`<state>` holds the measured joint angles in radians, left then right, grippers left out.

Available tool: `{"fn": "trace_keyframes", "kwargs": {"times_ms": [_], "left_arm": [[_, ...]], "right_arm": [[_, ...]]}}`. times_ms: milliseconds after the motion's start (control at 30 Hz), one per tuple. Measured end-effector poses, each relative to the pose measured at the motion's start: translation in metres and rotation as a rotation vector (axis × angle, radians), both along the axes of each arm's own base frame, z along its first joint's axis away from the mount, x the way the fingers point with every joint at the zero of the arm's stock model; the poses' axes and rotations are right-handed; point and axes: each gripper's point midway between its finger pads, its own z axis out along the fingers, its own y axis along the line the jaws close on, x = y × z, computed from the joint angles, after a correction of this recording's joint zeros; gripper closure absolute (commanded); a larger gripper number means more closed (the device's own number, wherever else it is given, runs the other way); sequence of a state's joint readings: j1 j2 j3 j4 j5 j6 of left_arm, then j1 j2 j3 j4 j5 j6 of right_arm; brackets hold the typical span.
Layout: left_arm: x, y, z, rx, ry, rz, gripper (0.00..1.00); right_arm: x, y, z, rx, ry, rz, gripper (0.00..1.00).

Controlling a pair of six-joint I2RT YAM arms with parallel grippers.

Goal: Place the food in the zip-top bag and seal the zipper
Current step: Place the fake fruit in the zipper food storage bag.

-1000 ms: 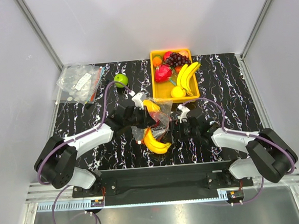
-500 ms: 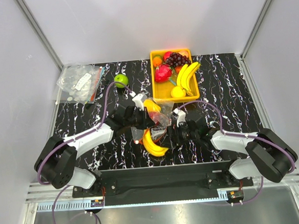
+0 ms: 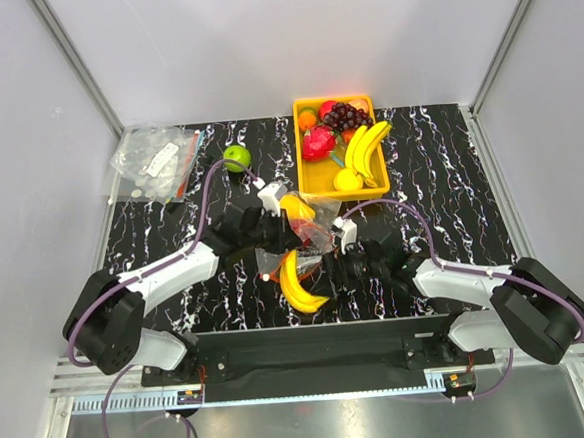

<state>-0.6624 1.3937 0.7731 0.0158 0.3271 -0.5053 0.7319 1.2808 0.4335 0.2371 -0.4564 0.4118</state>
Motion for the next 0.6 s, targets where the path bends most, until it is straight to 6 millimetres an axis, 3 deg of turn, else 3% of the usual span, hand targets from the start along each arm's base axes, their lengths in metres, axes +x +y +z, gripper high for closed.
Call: {"fn": "trace_keyframes", "kwargs": {"times_ms": [233,467,500,533,600], "left_arm": [[-0.003,-0.002,0.0,-0.004,0.009,-0.015,1.0],[-0.008,-0.005,0.0,-0.001,0.0,-0.042,1.0],[-0.009,-0.006,0.0,0.0,-0.002,-0.046,1.0],[-0.009,-0.006,0.0,-0.001,-0.005,-0.049,1.0],[-0.01,-0.006,-0.001,0.003,-0.009,-0.055,1.0]], "right_arm": [[-0.004,0.002,0.001,-0.024,-0.029,0.045,0.1],[-0.01,0.018,0.007,-0.055,-0.097,0.143,0.12],[-0.009,0.021,0.008,-0.064,-0.11,0.157,0.11],[-0.008,0.024,0.009,-0.066,-0.121,0.174,0.01],[-0.007,0.029,0.01,-0.057,-0.144,0.21,0.0]]}}
